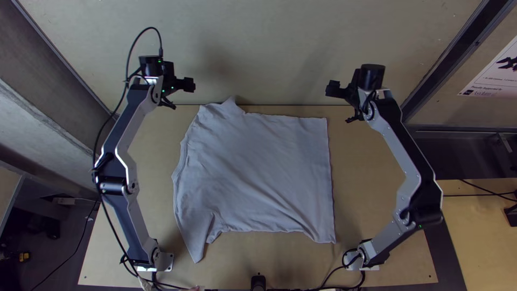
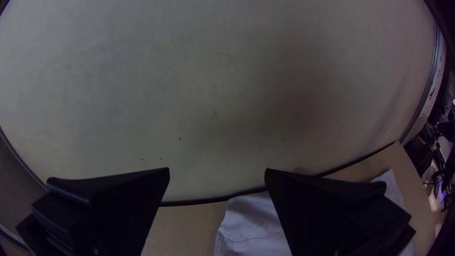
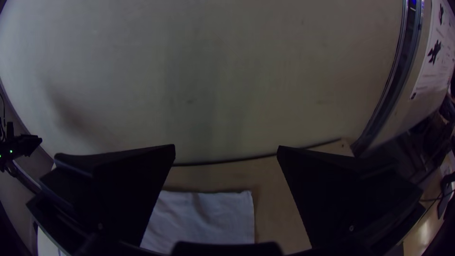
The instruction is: Fold the t-shirt
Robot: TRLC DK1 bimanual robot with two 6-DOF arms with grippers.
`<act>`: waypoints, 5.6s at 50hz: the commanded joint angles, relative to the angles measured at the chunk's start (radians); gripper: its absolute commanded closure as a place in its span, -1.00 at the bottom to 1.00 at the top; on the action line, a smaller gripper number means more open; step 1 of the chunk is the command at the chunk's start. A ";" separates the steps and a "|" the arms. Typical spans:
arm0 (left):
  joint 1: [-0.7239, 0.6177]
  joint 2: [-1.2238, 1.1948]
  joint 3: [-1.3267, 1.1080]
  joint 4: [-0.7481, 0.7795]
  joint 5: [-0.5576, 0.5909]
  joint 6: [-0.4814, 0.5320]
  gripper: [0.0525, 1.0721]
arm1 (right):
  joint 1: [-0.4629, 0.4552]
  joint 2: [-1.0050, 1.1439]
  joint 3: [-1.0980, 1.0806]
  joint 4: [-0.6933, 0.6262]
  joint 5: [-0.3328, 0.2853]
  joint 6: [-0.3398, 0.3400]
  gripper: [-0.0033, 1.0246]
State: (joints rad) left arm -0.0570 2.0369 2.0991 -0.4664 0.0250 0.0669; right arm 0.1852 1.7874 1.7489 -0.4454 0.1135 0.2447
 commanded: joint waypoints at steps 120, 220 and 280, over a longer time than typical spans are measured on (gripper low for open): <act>-0.050 0.373 0.213 0.015 0.030 -0.049 0.95 | -0.023 0.698 0.571 -0.477 -0.028 0.237 -0.76; -0.009 0.336 0.203 -0.117 0.099 -0.078 0.95 | -0.024 0.672 0.584 -0.434 -0.029 0.200 0.95; 0.028 -0.113 -0.350 -0.064 0.133 -0.068 0.95 | -0.026 0.524 0.517 -0.561 -0.012 0.137 0.95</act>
State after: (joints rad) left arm -0.0380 1.9961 1.8130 -0.5404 0.1501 -0.0074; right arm 0.1623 2.3623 2.3081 -0.9771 0.0898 0.4023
